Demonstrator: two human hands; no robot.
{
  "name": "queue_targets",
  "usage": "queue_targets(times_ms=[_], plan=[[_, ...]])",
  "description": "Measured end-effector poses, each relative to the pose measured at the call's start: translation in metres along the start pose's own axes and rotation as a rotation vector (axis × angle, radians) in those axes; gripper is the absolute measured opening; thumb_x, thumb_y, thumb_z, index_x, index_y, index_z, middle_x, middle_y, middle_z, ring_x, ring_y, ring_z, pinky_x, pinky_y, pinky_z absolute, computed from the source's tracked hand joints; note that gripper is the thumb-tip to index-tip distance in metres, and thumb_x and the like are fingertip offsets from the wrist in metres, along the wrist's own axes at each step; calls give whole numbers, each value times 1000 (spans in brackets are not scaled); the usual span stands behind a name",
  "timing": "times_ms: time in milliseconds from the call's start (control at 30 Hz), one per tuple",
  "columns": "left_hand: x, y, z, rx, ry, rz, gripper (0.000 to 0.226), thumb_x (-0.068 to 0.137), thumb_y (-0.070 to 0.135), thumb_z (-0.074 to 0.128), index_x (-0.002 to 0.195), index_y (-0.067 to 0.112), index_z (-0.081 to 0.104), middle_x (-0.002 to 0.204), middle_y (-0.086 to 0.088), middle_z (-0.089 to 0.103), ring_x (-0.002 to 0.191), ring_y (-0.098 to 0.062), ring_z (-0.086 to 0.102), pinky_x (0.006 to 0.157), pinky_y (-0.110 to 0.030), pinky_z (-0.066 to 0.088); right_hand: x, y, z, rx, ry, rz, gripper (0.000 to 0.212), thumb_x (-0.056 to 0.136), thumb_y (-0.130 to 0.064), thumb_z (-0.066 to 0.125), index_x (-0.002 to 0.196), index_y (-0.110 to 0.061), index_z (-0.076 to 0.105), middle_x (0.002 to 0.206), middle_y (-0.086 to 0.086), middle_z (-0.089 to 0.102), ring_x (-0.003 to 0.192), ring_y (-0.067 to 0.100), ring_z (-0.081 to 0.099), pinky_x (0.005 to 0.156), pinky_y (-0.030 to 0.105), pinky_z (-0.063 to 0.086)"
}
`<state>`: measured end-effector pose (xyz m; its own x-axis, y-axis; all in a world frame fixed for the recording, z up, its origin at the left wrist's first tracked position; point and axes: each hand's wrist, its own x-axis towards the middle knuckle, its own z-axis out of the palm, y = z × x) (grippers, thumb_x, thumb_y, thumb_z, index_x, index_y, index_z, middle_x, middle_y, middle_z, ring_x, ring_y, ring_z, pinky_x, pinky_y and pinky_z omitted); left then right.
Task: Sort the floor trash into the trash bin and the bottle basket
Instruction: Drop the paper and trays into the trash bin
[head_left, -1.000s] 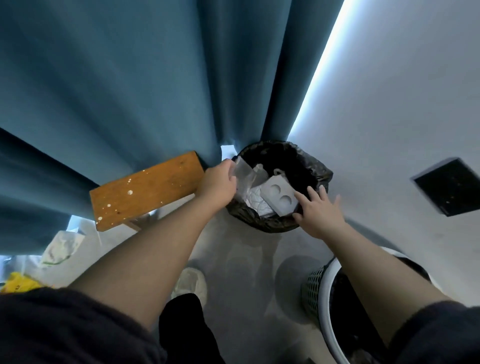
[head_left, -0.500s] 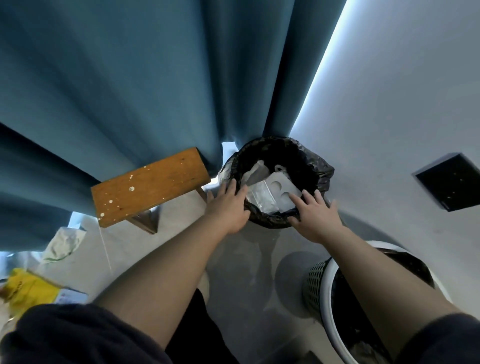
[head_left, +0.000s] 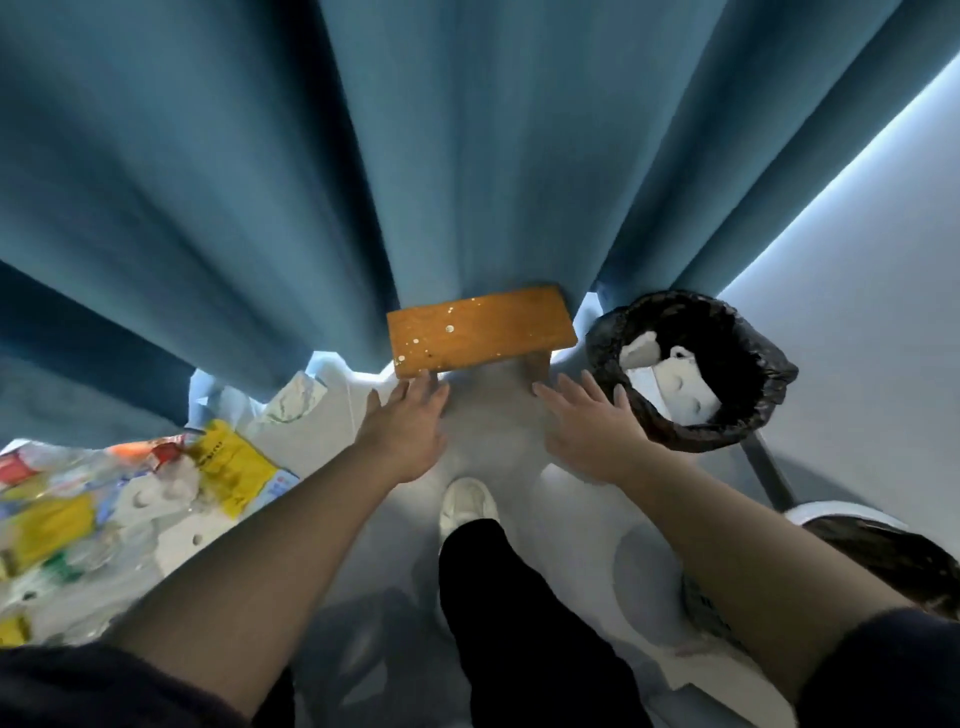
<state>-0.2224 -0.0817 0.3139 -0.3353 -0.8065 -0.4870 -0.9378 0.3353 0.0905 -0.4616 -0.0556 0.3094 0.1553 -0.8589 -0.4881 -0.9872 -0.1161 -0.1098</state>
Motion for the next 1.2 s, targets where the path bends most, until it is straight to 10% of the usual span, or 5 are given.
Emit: queue_targets(times_ms=[600, 1200], plan=[[-64, -291, 191, -197, -155, -381, 67, 96, 46, 39, 151, 22, 9, 160, -6, 0, 145, -28, 13, 113, -53, 16, 167, -303, 82, -199, -177, -360, 68, 96, -44, 41, 152, -35, 3, 162, -1, 3, 148, 25, 2, 116, 52, 10], [83, -384, 277, -168, 108, -402, 63, 91, 45, 49, 147, 40, 21, 157, -18, -16, 144, -42, -6, 113, -57, 5, 352, -365, 180, -468, -131, -467, 68, 90, -34, 51, 147, -47, 16, 159, 1, -21, 145, 32, -21, 114, 64, 6]])
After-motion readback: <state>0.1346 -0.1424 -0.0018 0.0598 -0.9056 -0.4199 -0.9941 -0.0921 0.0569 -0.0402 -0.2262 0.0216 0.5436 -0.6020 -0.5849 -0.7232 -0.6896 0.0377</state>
